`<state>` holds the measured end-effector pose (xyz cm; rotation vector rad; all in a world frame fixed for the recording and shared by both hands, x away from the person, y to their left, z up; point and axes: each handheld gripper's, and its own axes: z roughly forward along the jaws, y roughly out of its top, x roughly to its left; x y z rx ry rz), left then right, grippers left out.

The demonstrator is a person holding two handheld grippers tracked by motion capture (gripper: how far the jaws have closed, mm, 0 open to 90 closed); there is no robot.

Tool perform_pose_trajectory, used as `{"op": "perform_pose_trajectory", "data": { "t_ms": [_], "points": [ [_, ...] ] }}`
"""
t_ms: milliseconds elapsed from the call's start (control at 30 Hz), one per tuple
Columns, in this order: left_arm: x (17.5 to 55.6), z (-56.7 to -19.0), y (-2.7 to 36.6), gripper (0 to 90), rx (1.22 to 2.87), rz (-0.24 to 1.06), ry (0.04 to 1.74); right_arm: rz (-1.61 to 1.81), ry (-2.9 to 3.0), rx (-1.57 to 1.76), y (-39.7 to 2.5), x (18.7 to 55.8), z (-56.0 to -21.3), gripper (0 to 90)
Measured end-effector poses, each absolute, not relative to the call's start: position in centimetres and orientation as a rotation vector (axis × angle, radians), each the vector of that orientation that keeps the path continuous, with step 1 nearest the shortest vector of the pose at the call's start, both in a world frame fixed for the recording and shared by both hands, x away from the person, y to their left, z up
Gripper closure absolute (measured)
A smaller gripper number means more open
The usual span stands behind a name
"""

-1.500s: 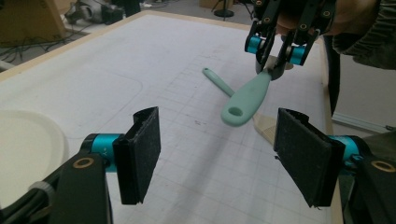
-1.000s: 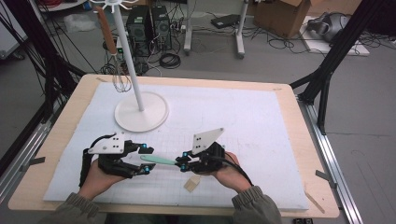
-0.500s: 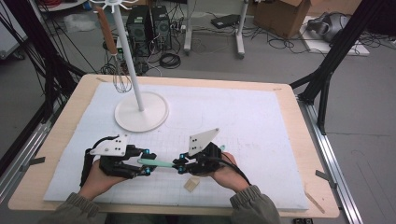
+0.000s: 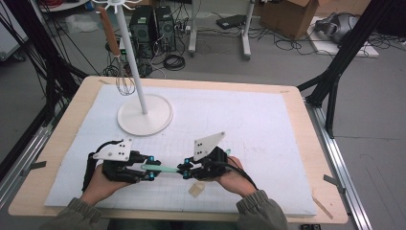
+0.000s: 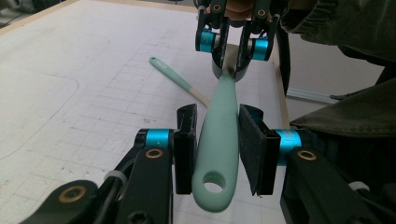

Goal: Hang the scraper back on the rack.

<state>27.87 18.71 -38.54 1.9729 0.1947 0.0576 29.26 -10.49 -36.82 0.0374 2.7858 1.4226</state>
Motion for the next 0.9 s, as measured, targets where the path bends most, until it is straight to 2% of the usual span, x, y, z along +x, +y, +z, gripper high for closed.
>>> {"op": "perform_pose_trajectory", "data": {
  "t_ms": [900],
  "points": [
    [27.78, -38.48, 18.55, 74.0, 1.993, 0.01, 0.172, 1.367, 2.775, -0.036, -10.3, 29.19, -36.89, 79.9]
  ]
}}
